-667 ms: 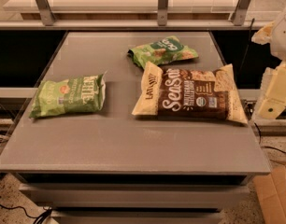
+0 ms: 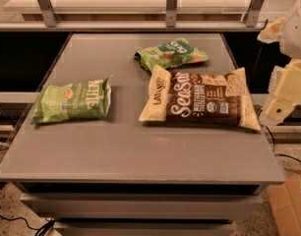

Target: Pick green jalapeno chip bag

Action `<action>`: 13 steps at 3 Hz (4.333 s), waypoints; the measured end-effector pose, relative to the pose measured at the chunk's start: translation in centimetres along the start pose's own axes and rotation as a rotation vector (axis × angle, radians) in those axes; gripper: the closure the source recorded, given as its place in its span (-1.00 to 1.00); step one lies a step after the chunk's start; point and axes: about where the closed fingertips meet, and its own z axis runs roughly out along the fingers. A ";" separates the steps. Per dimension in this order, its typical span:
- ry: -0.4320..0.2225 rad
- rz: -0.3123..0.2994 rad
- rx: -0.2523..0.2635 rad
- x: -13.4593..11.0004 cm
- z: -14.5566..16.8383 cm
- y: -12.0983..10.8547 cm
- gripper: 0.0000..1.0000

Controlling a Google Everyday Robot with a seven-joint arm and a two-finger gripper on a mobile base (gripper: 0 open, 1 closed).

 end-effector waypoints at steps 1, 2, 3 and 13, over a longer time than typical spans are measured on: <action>-0.064 -0.088 -0.005 -3.9 -0.3 -0.3 -1.00; -0.109 -0.188 -0.014 -8.3 -0.3 0.2 -1.00; -0.141 -0.300 -0.020 -13.1 -0.3 1.9 -1.00; -0.136 -0.729 -0.146 -35.6 13.7 3.9 -1.00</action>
Offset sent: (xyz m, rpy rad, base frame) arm 0.0131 0.1280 0.0338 0.0662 -0.0614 0.3368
